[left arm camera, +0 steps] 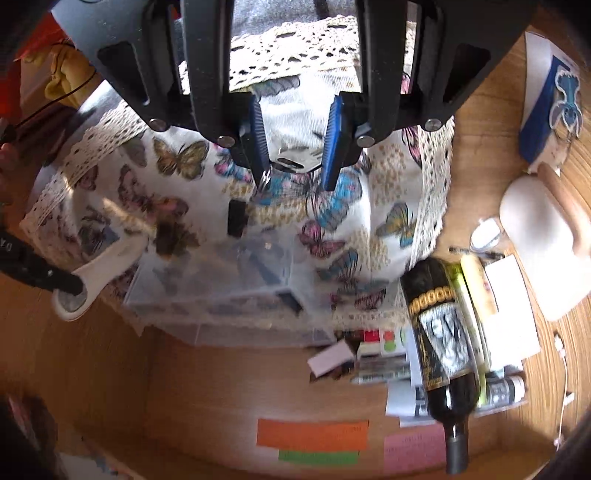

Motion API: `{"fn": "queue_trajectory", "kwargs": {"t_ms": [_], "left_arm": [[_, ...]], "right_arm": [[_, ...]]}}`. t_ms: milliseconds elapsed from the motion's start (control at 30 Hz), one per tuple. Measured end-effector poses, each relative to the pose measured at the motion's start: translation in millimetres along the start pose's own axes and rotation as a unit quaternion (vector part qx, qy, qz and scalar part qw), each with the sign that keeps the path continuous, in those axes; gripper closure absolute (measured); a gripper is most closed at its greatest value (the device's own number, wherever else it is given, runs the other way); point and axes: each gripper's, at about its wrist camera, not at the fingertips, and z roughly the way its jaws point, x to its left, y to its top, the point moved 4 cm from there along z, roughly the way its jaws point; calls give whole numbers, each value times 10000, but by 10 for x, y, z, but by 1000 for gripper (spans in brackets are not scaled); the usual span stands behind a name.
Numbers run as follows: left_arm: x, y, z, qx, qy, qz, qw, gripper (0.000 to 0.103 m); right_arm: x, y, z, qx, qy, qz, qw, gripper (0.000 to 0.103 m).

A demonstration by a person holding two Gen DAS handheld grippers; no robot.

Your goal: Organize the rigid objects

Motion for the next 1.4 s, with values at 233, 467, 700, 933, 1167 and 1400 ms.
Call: {"fn": "queue_trajectory", "kwargs": {"t_ms": [233,467,700,933,1167,1400], "left_arm": [[-38,148,-8,-155,-85,16,9998,75],[-64,333,-37,-315,-242,-17,9992,75],[-55,645,-85,-535,-403,-72,9977,75],[-24,970,-104,-695,-493,-184,9962,75],[-75,1283,-75,-855,-622,-135,9943,75],[-184,1481,235,-752,-652,-45,9950,75]], "right_arm": [[0,144,3,-139,40,-6,9999,69],[-47,250,17,-207,106,65,9997,69],[-62,447,-41,-400,83,-15,9992,69],[-66,739,-109,-635,-48,-151,9979,69],[-83,1015,-79,-852,-119,-129,9962,69],[-94,1104,247,-681,-187,-276,9971,69]]}}
